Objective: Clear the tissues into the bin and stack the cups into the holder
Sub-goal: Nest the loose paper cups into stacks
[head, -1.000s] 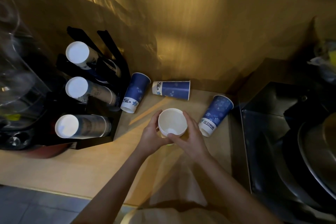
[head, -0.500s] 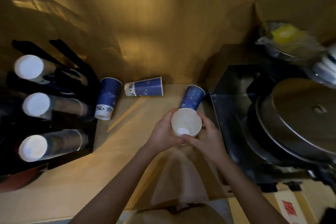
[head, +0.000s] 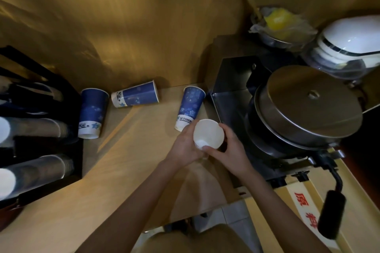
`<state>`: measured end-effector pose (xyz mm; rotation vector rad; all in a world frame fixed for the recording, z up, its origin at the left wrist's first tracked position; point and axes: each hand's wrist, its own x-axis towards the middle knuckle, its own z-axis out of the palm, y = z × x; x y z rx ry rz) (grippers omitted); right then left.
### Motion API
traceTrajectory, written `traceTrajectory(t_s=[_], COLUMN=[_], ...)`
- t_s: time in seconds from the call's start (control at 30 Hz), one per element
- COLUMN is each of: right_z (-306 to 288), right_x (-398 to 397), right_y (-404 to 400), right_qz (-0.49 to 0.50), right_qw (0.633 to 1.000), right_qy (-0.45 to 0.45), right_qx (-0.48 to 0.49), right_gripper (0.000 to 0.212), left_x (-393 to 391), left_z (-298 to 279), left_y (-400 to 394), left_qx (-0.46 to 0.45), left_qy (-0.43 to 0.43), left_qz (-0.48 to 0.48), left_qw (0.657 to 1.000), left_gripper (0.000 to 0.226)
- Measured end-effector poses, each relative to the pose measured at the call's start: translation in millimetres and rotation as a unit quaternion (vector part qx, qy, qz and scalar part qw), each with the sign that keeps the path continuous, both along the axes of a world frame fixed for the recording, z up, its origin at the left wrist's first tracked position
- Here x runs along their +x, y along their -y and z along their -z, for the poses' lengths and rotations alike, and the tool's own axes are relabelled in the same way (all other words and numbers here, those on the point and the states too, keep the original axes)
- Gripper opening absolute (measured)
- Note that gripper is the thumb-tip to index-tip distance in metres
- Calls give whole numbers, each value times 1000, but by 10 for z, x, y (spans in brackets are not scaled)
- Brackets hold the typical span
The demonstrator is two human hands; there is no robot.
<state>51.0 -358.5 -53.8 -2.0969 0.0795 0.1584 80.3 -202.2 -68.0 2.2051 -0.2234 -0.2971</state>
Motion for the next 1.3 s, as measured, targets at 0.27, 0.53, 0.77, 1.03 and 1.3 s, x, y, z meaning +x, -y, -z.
traceTrajectory(t_s=[0.27, 0.53, 0.77, 1.03, 1.3], right_z=[-145, -422, -366, 102, 390], right_x=[186, 716, 1367, 1925, 2236], right_y=[-88, -697, -1519, -1917, -2120], right_qz=[66, 1, 48, 197, 250], right_qw=[991, 992, 981, 894, 829], right_qy=[88, 126, -56, -311, -382], right_qx=[-71, -13, 180, 257, 322], right_gripper=[26, 12, 23, 71, 84], left_x=[18, 121, 452, 924, 1246], left_z=[-175, -400, -484, -130, 291], left_y=[-194, -862, -1591, -2227, -2399], left_qx=[115, 210, 265, 286, 251], left_qy=[-14, 72, 108, 23, -94], left_qz=[26, -124, -258, -324, -353], left_qw=[993, 967, 923, 901, 896], left_gripper=[93, 43, 46, 77, 87])
